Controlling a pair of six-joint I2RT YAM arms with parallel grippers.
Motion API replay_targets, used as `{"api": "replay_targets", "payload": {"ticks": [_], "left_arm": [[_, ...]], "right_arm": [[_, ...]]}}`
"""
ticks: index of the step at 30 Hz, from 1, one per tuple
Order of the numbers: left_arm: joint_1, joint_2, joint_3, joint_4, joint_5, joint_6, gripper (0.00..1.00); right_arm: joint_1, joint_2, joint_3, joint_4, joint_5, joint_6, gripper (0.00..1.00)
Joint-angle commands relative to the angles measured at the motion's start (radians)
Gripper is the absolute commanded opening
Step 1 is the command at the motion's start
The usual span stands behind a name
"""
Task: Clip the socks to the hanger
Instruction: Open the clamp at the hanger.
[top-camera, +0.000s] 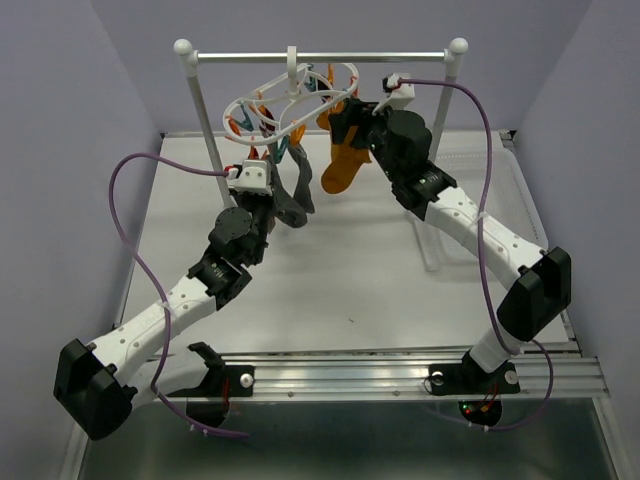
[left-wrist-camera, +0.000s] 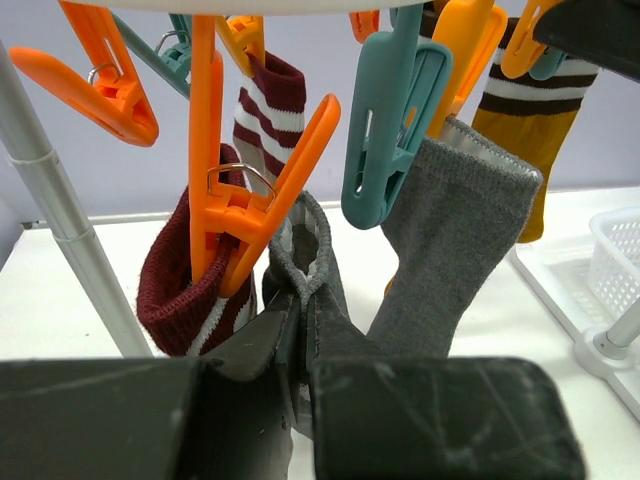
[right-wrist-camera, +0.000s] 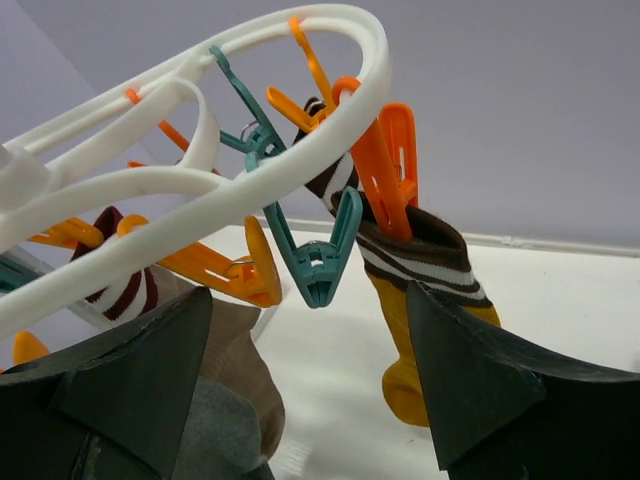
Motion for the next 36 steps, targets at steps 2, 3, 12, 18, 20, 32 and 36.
{"api": "replay_targets", "payload": {"ticks": [2, 3, 12, 18, 20, 32, 36], "left_arm": [[0.006, -0.039, 0.008, 0.065, -0.004, 0.015, 0.0], [0.006, -0.039, 0.006, 0.064, 0.001, 0.014, 0.0], [0.006, -0.05, 0.005, 0.056, 0.038, 0.003, 0.0], [0.006, -0.068, -0.003, 0.049, 0.045, 0.0, 0.0], [0.006, -0.074, -0.006, 0.049, 0.045, -0.002, 0.0], [0.006, -0.09, -0.014, 0.039, 0.05, -0.002, 0.0], [0.006, -0.083, -0.011, 0.039, 0.05, -0.003, 0.0]], "right_arm": [[0.006, -0.099, -0.065, 0.006, -0.027, -0.003, 0.84], [0.006, -0.111, -0.079, 0.0, -0.031, 0.001, 0.84], [0.006, -0.137, -0.125, -0.014, -0.038, 0.024, 0.83], [0.006, -0.071, -0.065, -0.014, -0.029, 0.046, 0.8], [0.006, -0.051, -0.05, -0.014, -0.029, 0.053, 0.79], [0.006, -0.004, -0.001, 0.035, 0.012, 0.077, 0.72], [0.006, -0.008, -0.01, 0.061, -0.005, 0.08, 0.72]]}}
